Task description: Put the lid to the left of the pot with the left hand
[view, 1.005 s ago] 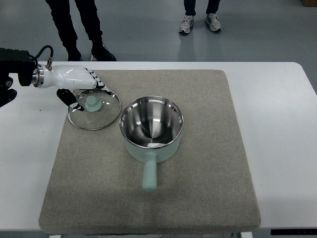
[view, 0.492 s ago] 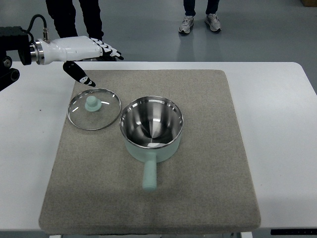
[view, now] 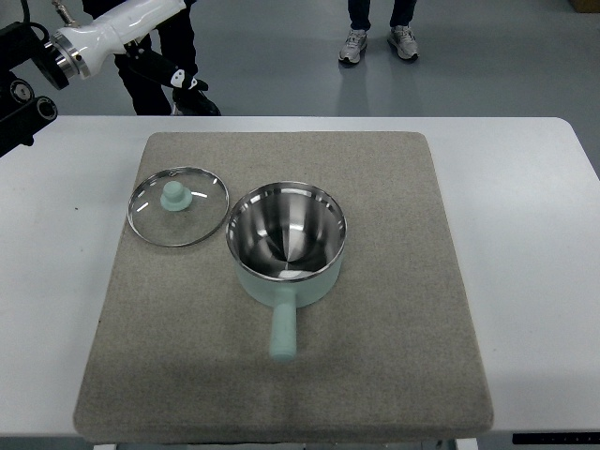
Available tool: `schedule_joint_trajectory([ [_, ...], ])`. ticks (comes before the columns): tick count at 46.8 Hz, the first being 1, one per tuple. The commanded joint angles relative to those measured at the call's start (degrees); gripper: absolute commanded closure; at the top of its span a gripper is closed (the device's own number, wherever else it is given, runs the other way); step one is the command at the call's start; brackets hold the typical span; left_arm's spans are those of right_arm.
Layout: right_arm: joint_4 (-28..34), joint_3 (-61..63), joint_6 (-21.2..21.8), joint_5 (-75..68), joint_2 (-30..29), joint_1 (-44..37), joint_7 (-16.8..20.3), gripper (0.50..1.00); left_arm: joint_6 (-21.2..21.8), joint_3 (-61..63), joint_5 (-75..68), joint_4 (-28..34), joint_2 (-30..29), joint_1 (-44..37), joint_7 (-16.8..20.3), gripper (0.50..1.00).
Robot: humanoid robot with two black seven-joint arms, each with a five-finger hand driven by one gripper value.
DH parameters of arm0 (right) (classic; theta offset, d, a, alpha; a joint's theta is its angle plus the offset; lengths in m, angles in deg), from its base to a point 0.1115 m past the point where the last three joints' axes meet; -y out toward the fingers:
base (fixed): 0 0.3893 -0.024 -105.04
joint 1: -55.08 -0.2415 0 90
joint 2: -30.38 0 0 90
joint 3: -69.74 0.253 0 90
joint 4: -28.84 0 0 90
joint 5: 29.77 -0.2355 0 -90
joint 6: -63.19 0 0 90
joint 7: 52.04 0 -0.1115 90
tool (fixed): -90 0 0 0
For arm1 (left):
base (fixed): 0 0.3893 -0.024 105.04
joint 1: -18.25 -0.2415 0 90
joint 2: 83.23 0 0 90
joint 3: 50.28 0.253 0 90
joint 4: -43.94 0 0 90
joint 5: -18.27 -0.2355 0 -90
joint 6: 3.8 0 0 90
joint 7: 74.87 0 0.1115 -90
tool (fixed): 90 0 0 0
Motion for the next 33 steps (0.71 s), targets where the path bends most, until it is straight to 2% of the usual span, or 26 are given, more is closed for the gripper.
schedule_joint_trajectory([
  [1,0.00,0.01,0.00,-0.01,0.00,0.00,-0.01,0.576,-0.02,-0.08,6.89,1.79,1.01,0.08,0.00,0.510],
  [23,0.00,0.01,0.00,-0.01,0.00,0.00,-0.01,0.576,-1.43,-0.52,44.77,12.60,7.95,0.70,0.00,0.508],
  [28,0.00,0.01,0.00,-0.01,0.00,0.00,-0.01,0.576,-3.88,-0.87,53.47,13.13,8.31,0.61,0.00,0.508],
  [33,0.00,0.01,0.00,0.08,0.00,0.00,-0.01,0.576,-8.97,-2.28,61.74,15.32,8.31,0.17,0.00,0.506],
])
